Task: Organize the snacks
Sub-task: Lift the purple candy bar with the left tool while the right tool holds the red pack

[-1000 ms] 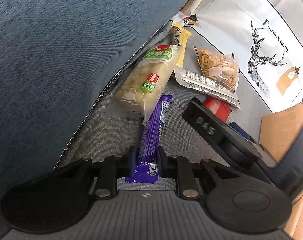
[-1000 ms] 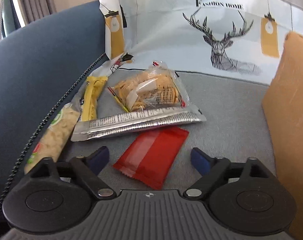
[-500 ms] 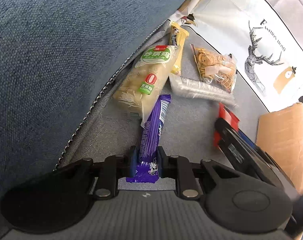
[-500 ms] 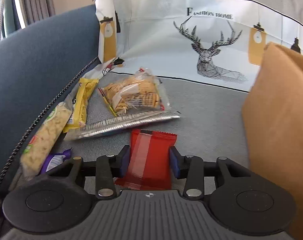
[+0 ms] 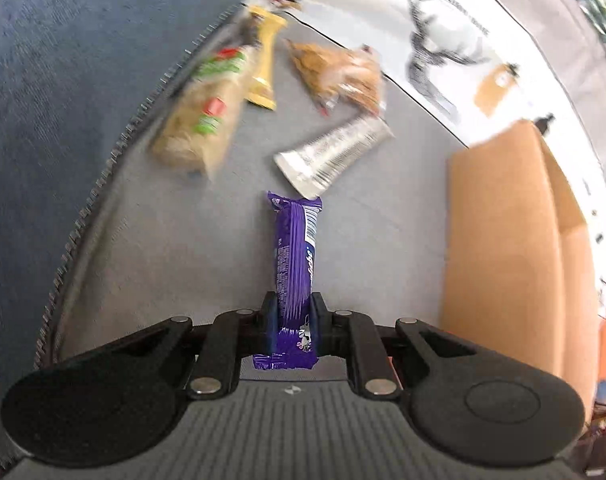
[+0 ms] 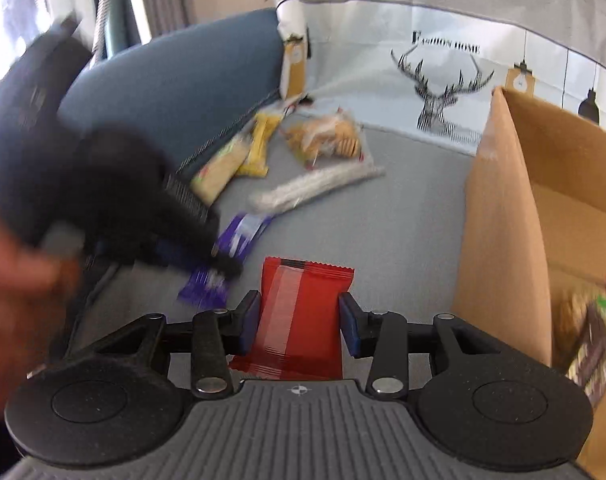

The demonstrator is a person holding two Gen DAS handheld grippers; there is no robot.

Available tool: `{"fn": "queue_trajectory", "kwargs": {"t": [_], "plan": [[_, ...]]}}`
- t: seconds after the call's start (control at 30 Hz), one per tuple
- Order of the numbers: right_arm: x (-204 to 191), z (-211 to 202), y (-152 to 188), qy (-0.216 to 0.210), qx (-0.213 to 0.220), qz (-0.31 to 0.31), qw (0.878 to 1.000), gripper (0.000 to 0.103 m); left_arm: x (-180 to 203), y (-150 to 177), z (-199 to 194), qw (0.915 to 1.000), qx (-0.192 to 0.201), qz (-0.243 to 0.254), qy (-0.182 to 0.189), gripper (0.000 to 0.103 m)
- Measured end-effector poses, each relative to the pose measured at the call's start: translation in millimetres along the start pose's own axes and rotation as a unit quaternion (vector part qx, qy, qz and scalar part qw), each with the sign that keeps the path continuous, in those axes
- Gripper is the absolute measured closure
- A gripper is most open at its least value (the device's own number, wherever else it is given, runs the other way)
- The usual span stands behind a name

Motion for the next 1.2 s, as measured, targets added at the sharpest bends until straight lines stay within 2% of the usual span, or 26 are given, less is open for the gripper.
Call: {"fn": "queue_trajectory", "kwargs": {"t": [0.07,0.17,0.23,0.3,0.37,0.57,0.83,1.0,1.2], "plan": [[2.6,-6.3,15.4,-0.009,-0.003,-0.001,1.000,0.059,1.2,4.0,-0.6,0.9999,-0.009,0.002,0.014,0.087],[3.8,-6.2,34.7,-0.012,-0.023,0.001,1.000,0.059,0.8,9.0,2.4,0.9997,-0.022,-0.005,0.008,0.086],[4.1,-7.3,34.4,-0.031,-0.024,0.012,0.999,0.059,1.0,10.8,4.8,0.9996,-0.027,-0.004,-0.007,0.086],[0.3,-8.4,35.6,-0.037,-0.013,-0.010,0.999,0.058,1.7,11.1,5.7,0.9994,-0.023,0.002,-0.025,0.086],[-2.7,-4.5,39.3,-0.032,-0.020,-0.030,0.999,0.057,2.4,11.3,3.6,0.9994,-0.019,0.003,-0.029,0.084],[-2.4,1.3,42.4,-0.041,-0.036,-0.036,0.998,0.056,2.7,4.9,2.3,0.9997,-0.003,-0.005,-0.023,0.069],[-2.8,6.1,44.2,-0.043,-0.057,-0.043,0.997,0.054,8.3,1.7,12.8,0.9996,-0.007,-0.003,-0.028,0.064],[-7.6,4.2,46.8,-0.040,-0.047,-0.060,0.996,0.058,10.7,2.1,16.6,0.9992,-0.015,0.006,-0.036,0.064],[-4.6,1.1,45.7,-0.036,-0.039,-0.049,0.997,0.058,13.6,2.4,20.9,0.9990,-0.017,0.010,-0.040,0.064]]}}
Point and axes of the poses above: each gripper's, at about its wrist camera, not at the fingertips, and z roughly the way its jaws point, x to its right, y to its underside, the point moved 1 cm from there along z, roughly the way its jaws point, and after that the axes turned 13 degrees about y, right-handed, at the moved point
